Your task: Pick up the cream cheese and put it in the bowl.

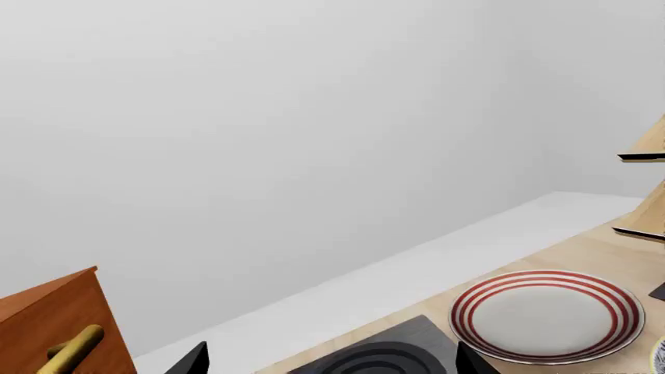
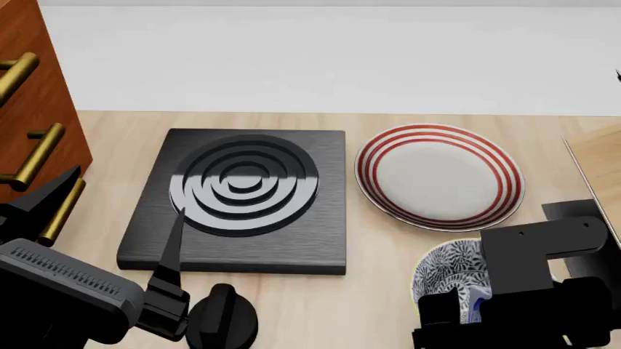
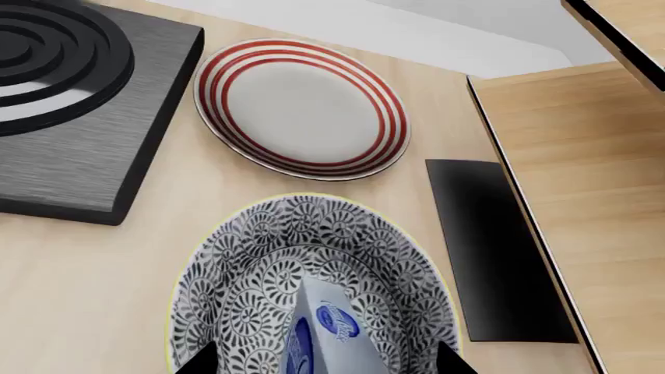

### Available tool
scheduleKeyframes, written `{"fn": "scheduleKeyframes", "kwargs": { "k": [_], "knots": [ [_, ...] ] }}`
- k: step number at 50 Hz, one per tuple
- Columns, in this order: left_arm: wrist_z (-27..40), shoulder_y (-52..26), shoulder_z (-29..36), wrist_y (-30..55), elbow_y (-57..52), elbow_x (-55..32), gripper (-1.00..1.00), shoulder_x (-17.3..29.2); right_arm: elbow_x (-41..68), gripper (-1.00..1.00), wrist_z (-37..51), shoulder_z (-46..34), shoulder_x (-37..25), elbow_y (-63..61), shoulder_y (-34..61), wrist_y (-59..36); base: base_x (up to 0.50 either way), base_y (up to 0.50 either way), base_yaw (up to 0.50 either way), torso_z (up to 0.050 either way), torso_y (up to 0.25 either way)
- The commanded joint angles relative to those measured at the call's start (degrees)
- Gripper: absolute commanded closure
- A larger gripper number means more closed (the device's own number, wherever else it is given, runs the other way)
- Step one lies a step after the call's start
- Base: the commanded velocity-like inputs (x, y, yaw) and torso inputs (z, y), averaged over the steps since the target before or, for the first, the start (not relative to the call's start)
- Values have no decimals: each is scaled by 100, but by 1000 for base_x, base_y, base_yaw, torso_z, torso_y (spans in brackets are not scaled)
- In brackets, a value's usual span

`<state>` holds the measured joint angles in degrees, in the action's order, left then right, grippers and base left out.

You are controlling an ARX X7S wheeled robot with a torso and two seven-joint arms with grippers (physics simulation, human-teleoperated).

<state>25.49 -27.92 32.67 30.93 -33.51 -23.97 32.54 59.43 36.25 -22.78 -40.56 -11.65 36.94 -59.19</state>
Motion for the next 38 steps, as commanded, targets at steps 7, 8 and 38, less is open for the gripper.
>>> {"fn": "scheduleKeyframes", "kwargs": {
  "k": [7,8,38],
  "knots": [
    [-14,0,5,-33,57,-20,-100,-4,80,-100,81,78,-45,-116,32,-62,0,0,0,0,0],
    [-3,3,8,-38,48,-6,-100,-3,100,-100,104,93,-53,-145,35,-75,0,0,0,0,0],
    [57,10,-15,-1,-58,-37,-100,49,1986,-100,1671,1272,-700,-1986,65,-756,0,0,0,0,0]
  ]
}}
